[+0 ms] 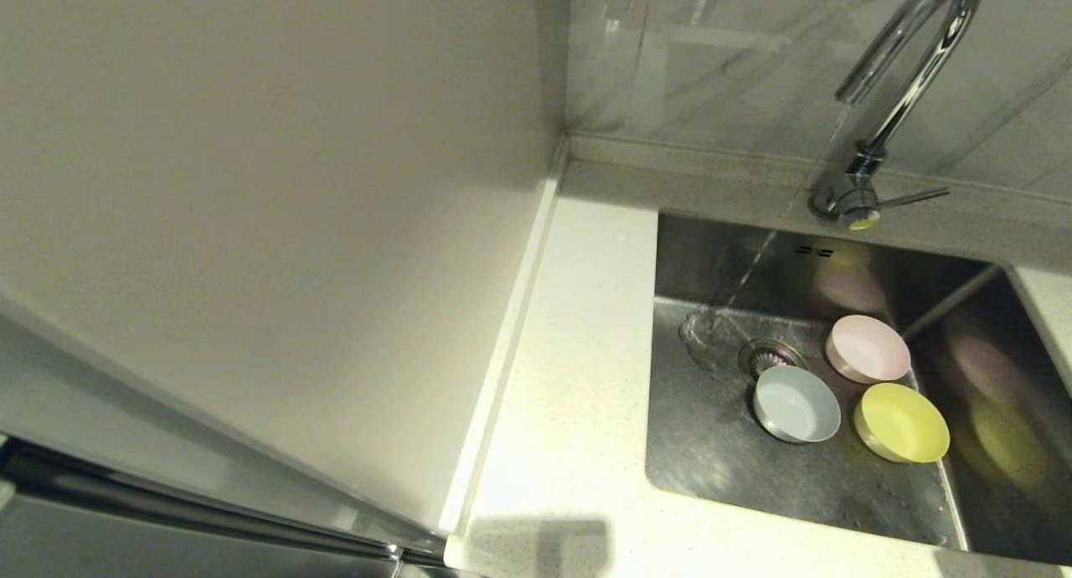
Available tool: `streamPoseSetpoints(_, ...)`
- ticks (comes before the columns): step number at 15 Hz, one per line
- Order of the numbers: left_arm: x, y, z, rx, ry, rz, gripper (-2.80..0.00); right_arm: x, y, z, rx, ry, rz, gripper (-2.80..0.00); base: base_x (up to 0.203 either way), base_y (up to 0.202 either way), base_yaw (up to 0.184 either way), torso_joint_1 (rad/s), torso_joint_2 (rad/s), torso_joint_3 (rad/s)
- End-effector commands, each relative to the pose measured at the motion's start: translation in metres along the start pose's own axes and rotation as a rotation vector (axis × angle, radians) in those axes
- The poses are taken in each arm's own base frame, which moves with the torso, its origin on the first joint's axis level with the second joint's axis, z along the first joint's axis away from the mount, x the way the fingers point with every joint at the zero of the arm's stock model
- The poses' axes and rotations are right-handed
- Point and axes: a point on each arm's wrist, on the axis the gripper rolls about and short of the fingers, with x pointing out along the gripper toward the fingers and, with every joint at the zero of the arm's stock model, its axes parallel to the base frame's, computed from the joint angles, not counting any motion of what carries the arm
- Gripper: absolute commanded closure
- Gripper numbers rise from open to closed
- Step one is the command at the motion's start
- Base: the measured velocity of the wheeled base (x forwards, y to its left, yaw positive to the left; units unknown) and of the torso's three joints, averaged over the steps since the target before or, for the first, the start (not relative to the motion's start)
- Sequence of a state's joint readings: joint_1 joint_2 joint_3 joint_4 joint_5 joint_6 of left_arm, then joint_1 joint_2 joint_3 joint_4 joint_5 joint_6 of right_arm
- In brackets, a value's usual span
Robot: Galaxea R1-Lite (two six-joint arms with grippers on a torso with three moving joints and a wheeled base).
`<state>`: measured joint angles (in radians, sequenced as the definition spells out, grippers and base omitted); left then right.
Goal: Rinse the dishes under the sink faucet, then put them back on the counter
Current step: Wait for the water to rinse the bowl
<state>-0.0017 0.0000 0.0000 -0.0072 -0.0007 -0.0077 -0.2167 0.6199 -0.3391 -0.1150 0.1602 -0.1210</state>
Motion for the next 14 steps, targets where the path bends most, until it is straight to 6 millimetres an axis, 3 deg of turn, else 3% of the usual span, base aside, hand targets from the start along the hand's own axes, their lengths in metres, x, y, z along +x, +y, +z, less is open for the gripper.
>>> streamPoseSetpoints(1, 0.0, 0.0, -0.001, 0.0, 0.003, 0.001, 0.0, -0.022, 0.008, -0.033, -0.007, -0.105, 0.042, 0.0, 0.0, 0.0, 0.0, 0.0, 0.0, 0.0)
streamPoseSetpoints(5, 0.0, 0.0, -0.001, 0.0, 0.003, 0.001, 0.0, -0.038, 0.012, -0.083, 0.07, -0.185, 0.057, 0.0, 0.0, 0.0, 0.0, 0.0, 0.0, 0.0)
streamPoseSetpoints(7, 0.0, 0.0, -0.001, 0.0, 0.003, 0.001, 0.0, -0.041, 0.011, -0.094, 0.088, -0.18, -0.021, 0.0, 0.0, 0.0, 0.0, 0.0, 0.0, 0.0)
streamPoseSetpoints(10, 0.0, 0.0, -0.001, 0.0, 0.003, 0.001, 0.0, -0.049, 0.013, -0.112, 0.084, -0.15, 0.026, 0.0, 0.0, 0.0, 0.0, 0.0, 0.0, 0.0)
streamPoseSetpoints(14, 0.0, 0.0, -0.001, 0.0, 0.003, 0.001, 0.0, -0.051, 0.013, -0.115, 0.04, -0.154, 0.043, 0.0, 0.0, 0.0, 0.0, 0.0, 0.0, 0.0)
